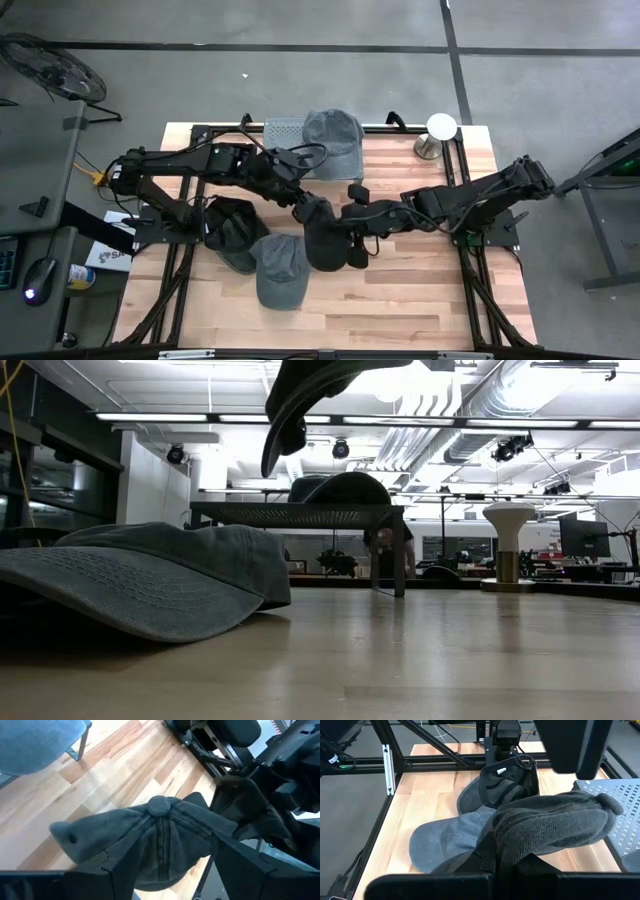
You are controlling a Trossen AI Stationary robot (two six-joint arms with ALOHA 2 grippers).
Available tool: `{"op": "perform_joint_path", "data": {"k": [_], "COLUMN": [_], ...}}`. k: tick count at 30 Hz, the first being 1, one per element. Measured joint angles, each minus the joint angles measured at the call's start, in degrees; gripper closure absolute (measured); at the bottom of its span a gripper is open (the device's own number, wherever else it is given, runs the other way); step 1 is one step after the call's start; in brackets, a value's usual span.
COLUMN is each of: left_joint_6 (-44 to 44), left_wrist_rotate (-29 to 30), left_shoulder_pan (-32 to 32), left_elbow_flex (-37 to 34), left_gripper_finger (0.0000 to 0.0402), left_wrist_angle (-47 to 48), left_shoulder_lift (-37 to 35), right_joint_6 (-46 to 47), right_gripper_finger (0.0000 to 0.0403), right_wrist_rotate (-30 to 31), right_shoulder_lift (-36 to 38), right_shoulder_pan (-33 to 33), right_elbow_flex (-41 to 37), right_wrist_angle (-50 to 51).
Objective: Pick & Place hat
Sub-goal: Put the right black cap on the shelf
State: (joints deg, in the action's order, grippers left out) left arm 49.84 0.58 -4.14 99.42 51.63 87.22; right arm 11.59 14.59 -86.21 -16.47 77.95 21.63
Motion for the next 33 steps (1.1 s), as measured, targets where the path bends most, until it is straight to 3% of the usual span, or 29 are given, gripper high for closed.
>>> {"op": "perform_joint_path", "data": {"k": [12, 24, 33], "left_joint_6": [-0.07, 3.52, 6.58], "left_wrist_rotate": [4.63, 7.77, 10.82], "left_shoulder_pan": [0.00, 0.02, 0.04], "left_elbow_flex": [0.06, 0.12, 0.11], "left_gripper_finger": [0.0166, 0.0043, 0.0035], "left_wrist_angle": [-0.75, 1.30, 0.29], "left_shoulder_lift": [-0.06, 1.78, 4.46], "right_joint_6": [-0.04, -0.46, -1.58], "right_gripper_finger": [0.0402, 0.0403, 0.0403], "right_wrist_rotate": [-0.42, -1.76, -5.82], "right_shoulder_lift": [-0.04, -0.06, -0.07], "right_shoulder_pan": [0.00, 3.38, 5.64], "right_elbow_flex": [-0.02, -0.02, -0.04], "right_wrist_angle": [0.98, 1.63, 1.11]}}
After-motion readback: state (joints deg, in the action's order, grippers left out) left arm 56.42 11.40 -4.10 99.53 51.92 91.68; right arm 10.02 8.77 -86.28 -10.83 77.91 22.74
